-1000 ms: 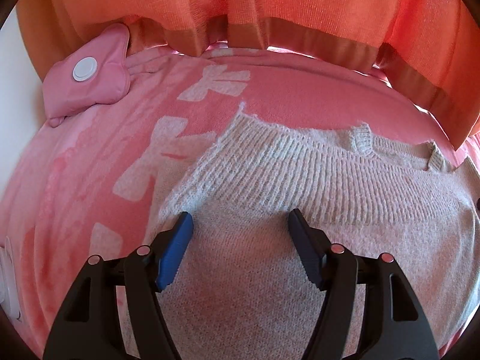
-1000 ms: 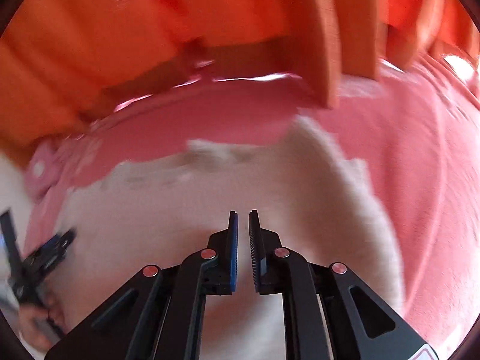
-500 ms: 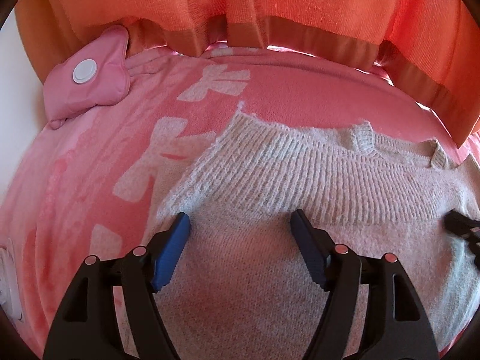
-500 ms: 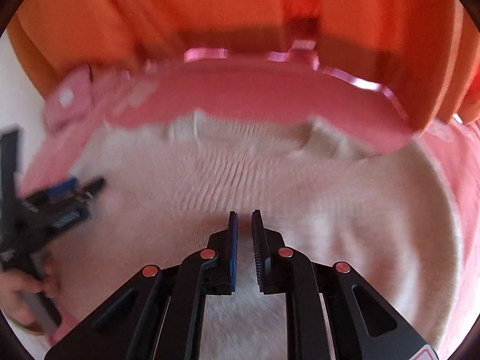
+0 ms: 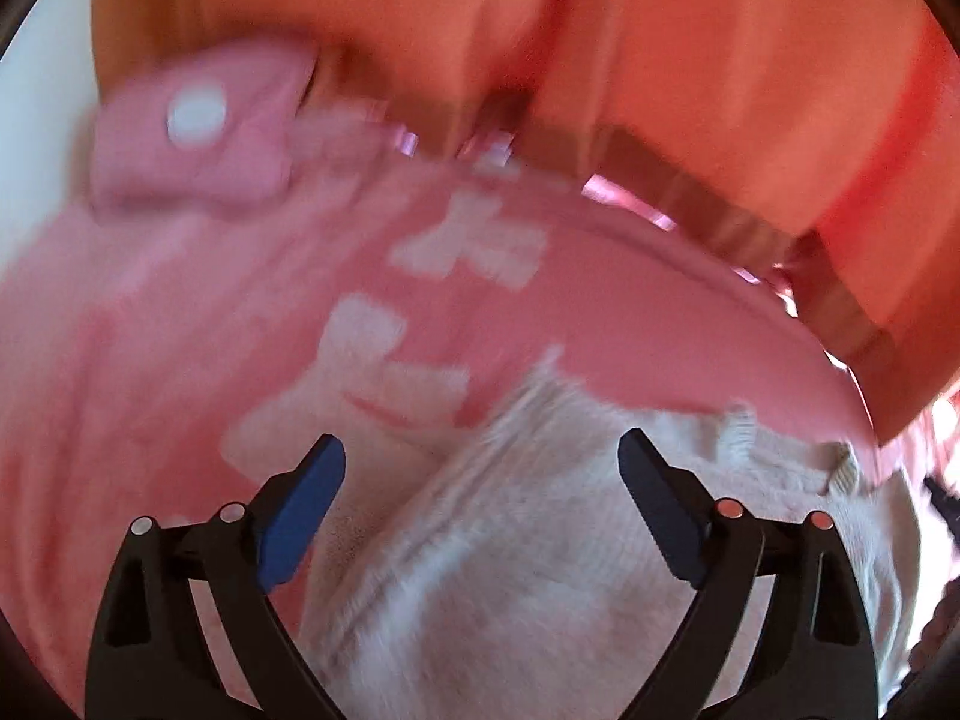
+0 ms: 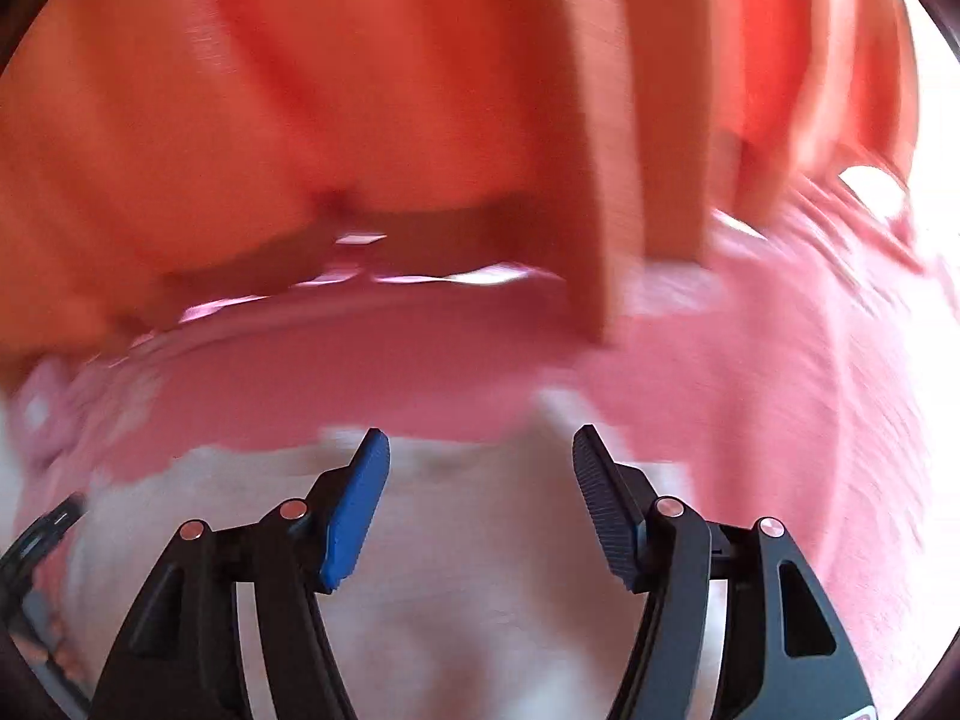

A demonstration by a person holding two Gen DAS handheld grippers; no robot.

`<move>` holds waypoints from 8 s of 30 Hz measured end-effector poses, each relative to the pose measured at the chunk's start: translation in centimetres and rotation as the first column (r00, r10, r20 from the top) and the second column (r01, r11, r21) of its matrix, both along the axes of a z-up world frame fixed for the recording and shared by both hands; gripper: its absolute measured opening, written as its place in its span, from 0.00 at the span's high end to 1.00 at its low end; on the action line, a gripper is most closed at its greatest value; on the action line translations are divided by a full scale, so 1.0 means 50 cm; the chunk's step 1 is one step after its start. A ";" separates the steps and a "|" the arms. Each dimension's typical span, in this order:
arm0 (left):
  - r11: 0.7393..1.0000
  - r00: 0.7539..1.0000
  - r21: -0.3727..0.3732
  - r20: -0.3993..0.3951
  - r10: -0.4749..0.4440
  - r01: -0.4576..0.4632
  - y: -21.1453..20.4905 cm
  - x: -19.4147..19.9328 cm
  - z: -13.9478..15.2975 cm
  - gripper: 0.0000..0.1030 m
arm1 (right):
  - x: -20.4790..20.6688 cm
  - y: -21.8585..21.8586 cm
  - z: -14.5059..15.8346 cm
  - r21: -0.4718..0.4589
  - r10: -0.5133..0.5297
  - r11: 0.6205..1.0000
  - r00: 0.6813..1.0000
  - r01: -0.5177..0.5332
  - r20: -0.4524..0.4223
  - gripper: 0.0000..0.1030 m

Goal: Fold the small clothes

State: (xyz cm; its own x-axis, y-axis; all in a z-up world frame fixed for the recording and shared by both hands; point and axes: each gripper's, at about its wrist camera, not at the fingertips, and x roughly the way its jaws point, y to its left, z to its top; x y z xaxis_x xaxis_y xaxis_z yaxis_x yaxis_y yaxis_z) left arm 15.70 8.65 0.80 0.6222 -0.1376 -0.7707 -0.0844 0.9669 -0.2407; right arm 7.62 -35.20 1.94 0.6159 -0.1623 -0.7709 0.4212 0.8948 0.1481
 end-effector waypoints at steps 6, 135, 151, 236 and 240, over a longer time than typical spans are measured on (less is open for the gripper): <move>0.997 0.997 -0.043 0.049 -0.062 0.064 -0.007 -0.001 0.017 0.93 | 0.015 -0.021 -0.017 0.063 0.043 0.997 0.999 -0.045 0.029 0.92; 0.882 0.882 0.000 -0.006 -0.470 0.470 -0.383 -0.424 0.042 0.62 | -0.309 -0.056 0.034 0.228 0.409 0.887 0.913 -0.401 0.013 0.58; 0.899 0.894 0.035 -0.130 -0.430 0.437 -0.362 -0.429 -0.009 0.60 | -0.333 -0.057 -0.044 0.273 0.430 0.876 0.900 -0.397 -0.069 0.88; 0.959 0.991 -0.261 -0.056 -0.124 0.106 -0.078 -0.088 0.039 0.12 | 0.023 0.212 0.001 0.434 0.271 0.855 0.958 -0.283 0.091 0.41; 0.949 0.984 -0.282 -0.069 -0.166 0.141 -0.083 -0.078 0.016 0.29 | 0.056 0.264 0.001 0.295 0.375 0.881 0.926 -0.371 0.047 0.80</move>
